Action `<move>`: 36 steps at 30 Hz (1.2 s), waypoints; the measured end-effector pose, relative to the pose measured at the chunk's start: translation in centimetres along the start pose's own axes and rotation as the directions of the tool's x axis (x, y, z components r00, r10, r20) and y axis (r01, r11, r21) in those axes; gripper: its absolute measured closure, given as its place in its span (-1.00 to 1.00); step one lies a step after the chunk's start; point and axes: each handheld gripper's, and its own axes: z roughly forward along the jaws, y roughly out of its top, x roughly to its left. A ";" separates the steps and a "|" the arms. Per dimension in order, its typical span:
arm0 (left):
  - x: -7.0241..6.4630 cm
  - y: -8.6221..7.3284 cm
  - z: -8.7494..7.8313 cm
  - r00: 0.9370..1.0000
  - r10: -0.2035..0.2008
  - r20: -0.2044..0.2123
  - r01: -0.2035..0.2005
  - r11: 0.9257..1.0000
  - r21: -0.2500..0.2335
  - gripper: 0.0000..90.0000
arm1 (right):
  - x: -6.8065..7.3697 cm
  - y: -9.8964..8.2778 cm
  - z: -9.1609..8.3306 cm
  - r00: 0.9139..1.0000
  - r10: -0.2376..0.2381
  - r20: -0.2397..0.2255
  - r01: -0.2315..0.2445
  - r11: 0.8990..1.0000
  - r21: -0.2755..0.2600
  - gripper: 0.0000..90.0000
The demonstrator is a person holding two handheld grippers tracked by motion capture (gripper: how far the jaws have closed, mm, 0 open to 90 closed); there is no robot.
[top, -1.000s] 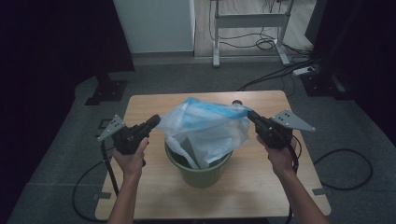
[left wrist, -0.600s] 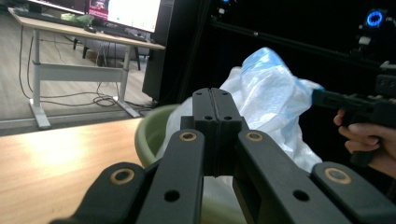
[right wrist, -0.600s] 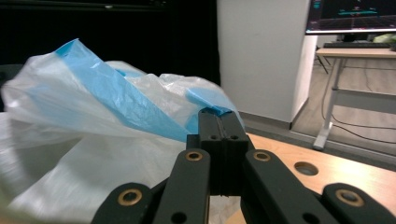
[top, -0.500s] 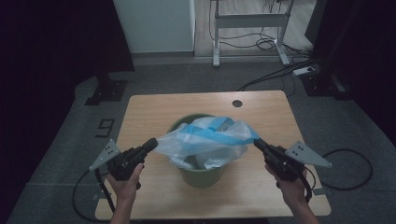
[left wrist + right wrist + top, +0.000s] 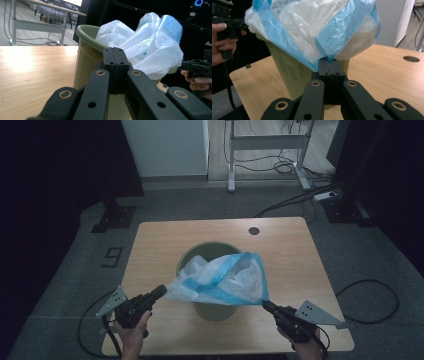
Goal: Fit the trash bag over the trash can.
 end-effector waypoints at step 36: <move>1.0 -1.0 0.9 0.999 -0.023 0.032 0.021 0.998 0.065 0.84 | -0.8 -2.5 1.3 0.999 0.032 0.011 -0.033 0.996 0.079 0.54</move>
